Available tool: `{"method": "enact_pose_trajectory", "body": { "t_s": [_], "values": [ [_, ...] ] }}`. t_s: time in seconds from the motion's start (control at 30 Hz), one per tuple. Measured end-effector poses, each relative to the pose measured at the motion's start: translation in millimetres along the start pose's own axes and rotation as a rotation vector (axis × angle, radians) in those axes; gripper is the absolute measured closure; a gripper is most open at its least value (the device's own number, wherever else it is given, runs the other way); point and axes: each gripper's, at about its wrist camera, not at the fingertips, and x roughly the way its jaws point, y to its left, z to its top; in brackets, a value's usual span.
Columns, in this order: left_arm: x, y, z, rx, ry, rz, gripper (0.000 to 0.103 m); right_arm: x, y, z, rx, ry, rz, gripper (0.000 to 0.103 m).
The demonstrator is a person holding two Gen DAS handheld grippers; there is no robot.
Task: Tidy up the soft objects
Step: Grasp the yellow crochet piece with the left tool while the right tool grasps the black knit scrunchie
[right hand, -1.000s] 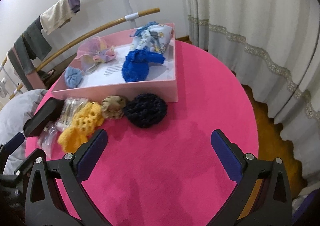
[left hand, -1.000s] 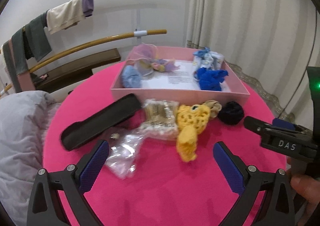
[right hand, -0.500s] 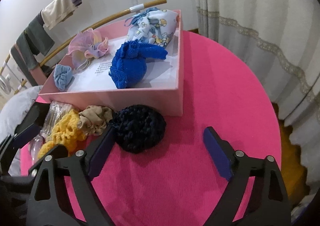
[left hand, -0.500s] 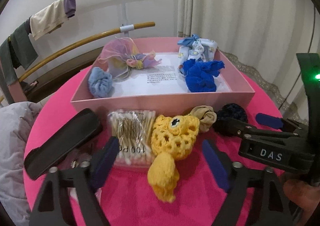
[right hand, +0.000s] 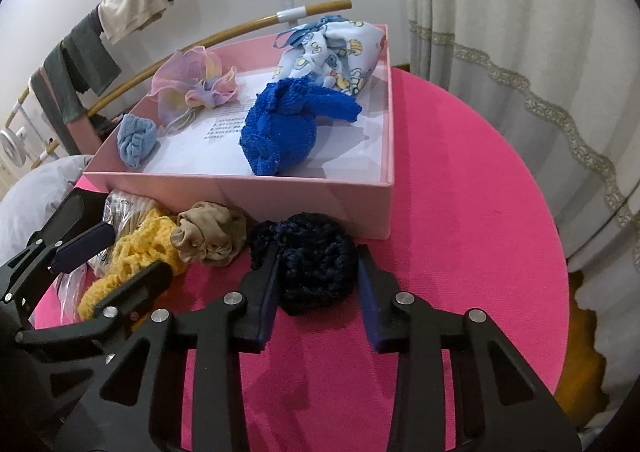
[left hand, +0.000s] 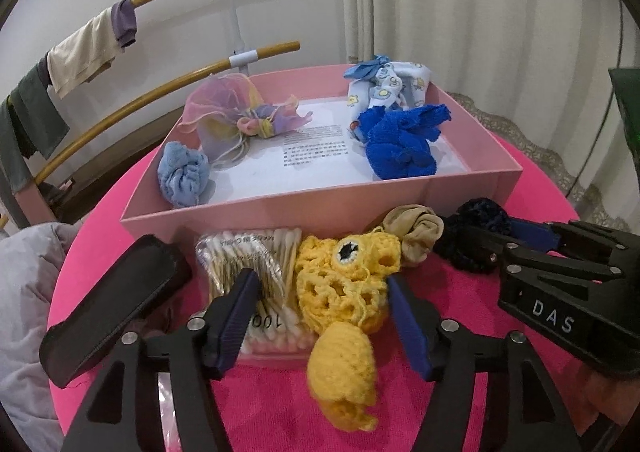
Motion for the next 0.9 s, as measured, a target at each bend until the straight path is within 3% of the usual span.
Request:
{"method": "enact_pose_trajectory", "body": {
  "t_s": [0.1, 0.23, 0.27, 0.63, 0.9],
  "values": [
    [0.6, -1.3, -1.3, 0.008, -0.002, 0.0, 0.048, -1.8, 1.1, -1.6, -0.002, 0.001, 0.024, 0.085],
    [-6.5, 9.8, -1.4, -0.033, 0.018, -0.067, 0.081, -11.0, -1.7, -8.1, 0.008, 0.0, 0.02, 0.087],
    [-8.4, 12.3, -1.6, -0.04, 0.024, -0.078, 0.083, -13.3, -3.2, -9.9, 0.014, -0.002, 0.017, 0.087],
    [-47.6, 17.3, -12.4, -0.071, -0.006, -0.126, 0.089, -37.4, -12.3, -22.2, 0.045, -0.014, 0.004, 0.087],
    [-76.8, 22.6, -18.2, -0.074, -0.027, -0.09, 0.089, -53.7, -1.0, -23.2, 0.031, -0.03, 0.015, 0.087]
  ]
}}
